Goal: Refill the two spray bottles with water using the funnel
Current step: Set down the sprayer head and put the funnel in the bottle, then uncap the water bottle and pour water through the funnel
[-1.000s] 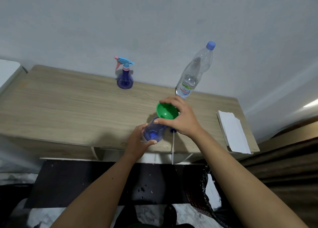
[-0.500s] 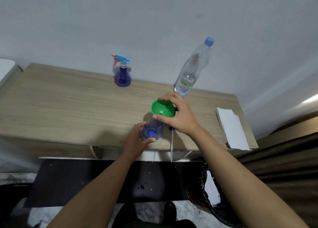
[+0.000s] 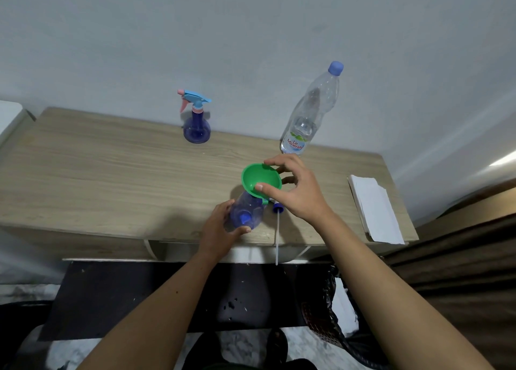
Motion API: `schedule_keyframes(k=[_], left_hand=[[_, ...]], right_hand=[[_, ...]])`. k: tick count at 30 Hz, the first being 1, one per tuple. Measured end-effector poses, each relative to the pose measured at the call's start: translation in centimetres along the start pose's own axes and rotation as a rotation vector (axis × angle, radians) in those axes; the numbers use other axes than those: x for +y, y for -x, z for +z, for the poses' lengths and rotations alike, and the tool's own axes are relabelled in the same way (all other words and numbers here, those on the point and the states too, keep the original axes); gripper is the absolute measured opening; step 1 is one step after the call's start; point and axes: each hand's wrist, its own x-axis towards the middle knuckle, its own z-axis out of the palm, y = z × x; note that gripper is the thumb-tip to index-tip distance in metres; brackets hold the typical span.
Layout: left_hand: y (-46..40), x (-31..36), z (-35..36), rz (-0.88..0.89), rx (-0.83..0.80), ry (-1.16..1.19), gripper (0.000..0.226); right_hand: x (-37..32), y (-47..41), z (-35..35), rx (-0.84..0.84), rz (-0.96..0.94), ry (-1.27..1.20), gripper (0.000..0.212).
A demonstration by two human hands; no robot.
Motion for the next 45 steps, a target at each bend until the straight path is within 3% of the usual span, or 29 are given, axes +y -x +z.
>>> schedule_keyframes(k=[12,16,19,24,29,37,45], left_hand=[[0.0,0.2,0.1,0.0,-0.009,-0.039,0.09],[0.3,0.8,0.4,-0.039,-0.05,-0.026,0.115],[1.2,1.3,0.6,-0.091,0.079,-0.043,0.131],[5.5,4.6,2.4,-0.01,0.339,-0.123,0.074],[8.3,7.6,7.1,-0.026,0.408,-0.118,0.038],[4.3,11.9,14.2,0.005,0.324,-0.084,0.041],[-4.4,12.5,19.0,-0.047,0.226,-0.126,0.052]], right_hand=[[2.1,0.0,-2.1,0.064,0.091,-0.149,0.041],[3.6,0.1,-3.2,0.087,0.093,-0.174,0.04],[5.0,0.2,-4.1,0.088,0.112,-0.2,0.037],[7.6,0.3,-5.8,0.089,0.129,-0.24,0.041],[10.0,0.3,-7.9,0.032,0.169,-0.262,0.05],[14.3,-1.9,-11.2,-0.008,0.3,-0.286,0.041],[17.1,-5.3,-13.0,0.066,0.248,-0.234,0.057]])
